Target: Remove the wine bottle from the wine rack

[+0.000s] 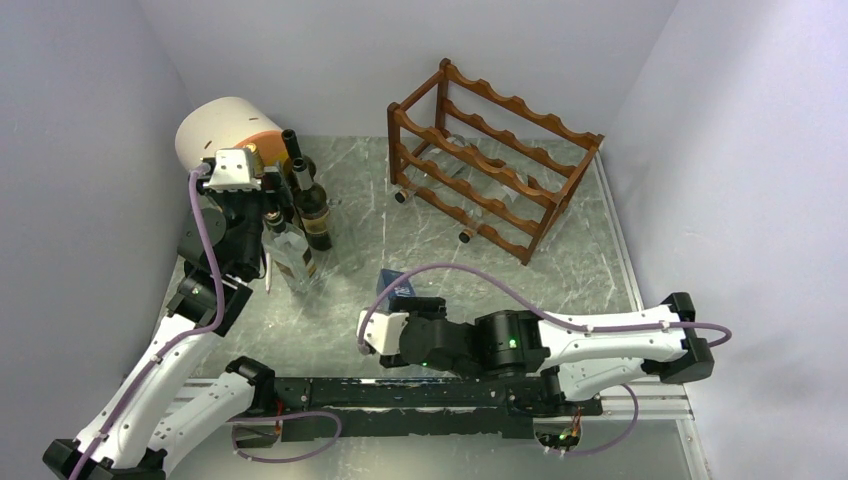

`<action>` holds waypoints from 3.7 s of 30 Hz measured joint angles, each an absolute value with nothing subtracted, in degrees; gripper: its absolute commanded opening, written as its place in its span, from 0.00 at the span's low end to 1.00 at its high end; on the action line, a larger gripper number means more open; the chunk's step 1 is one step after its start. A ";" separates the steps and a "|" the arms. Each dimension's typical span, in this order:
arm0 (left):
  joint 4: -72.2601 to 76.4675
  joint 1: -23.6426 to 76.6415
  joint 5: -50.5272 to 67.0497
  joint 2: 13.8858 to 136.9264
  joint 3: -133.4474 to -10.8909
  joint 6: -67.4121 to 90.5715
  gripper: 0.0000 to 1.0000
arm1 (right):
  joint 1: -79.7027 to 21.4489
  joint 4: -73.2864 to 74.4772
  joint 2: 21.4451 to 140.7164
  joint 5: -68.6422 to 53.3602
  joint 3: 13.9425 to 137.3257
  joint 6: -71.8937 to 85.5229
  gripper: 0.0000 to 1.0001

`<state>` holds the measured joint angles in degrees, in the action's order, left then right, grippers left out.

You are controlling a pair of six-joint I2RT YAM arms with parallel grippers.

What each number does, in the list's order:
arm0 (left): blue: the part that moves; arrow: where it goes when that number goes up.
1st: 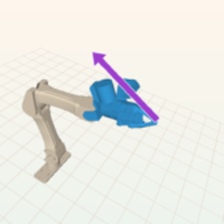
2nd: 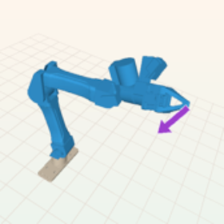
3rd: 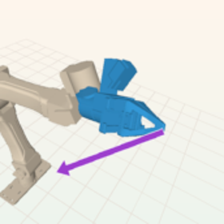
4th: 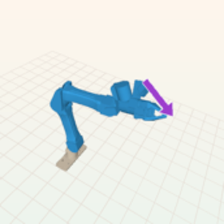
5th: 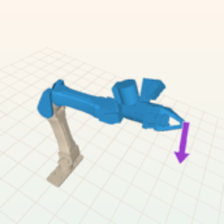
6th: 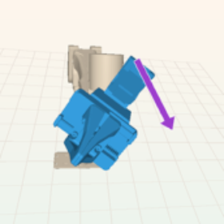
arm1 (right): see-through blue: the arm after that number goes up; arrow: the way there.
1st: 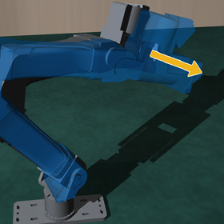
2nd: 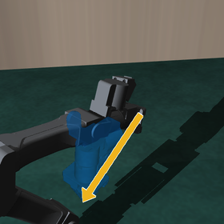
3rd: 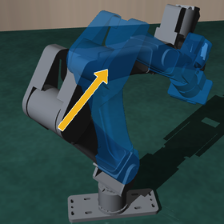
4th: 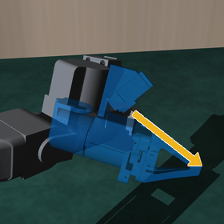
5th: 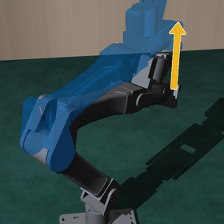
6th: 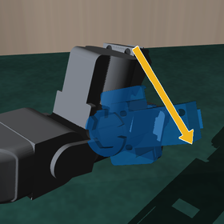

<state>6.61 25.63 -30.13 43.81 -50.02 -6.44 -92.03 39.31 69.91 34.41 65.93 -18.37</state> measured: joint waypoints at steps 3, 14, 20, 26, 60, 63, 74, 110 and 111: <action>6.63 25.63 -30.39 43.81 -50.02 -6.66 0.82 | -91.98 35.35 68.64 33.78 67.09 -15.44 0.00; 6.63 25.63 -30.48 44.03 -50.02 -6.74 0.82 | -81.58 27.46 77.12 33.34 79.20 -3.25 0.00; 6.66 25.61 -30.50 44.12 -50.02 -6.76 0.82 | -74.54 21.89 80.16 29.12 78.72 1.65 0.00; 6.66 25.61 -30.50 44.25 -50.02 -6.85 0.82 | -71.75 13.91 83.33 24.69 77.17 5.65 0.00; 7.53 25.61 -31.53 44.21 -49.95 -7.75 0.83 | -68.29 -13.47 97.45 22.76 76.71 8.49 0.36; 7.53 25.61 -31.53 44.21 -49.95 -7.75 0.83 | -68.31 -11.99 97.65 22.72 77.65 8.64 0.52; 7.53 25.47 -31.75 44.10 -49.95 -7.77 0.83 | -68.16 -8.67 98.35 22.74 81.56 9.69 0.88; -14.50 24.14 -21.26 53.93 -83.57 3.31 0.95 | -39.81 28.88 49.74 37.08 79.20 4.54 1.00; -14.87 24.14 -21.37 53.65 -83.50 3.53 0.95 | -39.81 28.97 49.30 36.88 79.77 4.40 1.00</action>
<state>-14.87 24.14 -21.37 53.65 -83.50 3.53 -39.81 28.97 49.30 36.88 79.77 4.40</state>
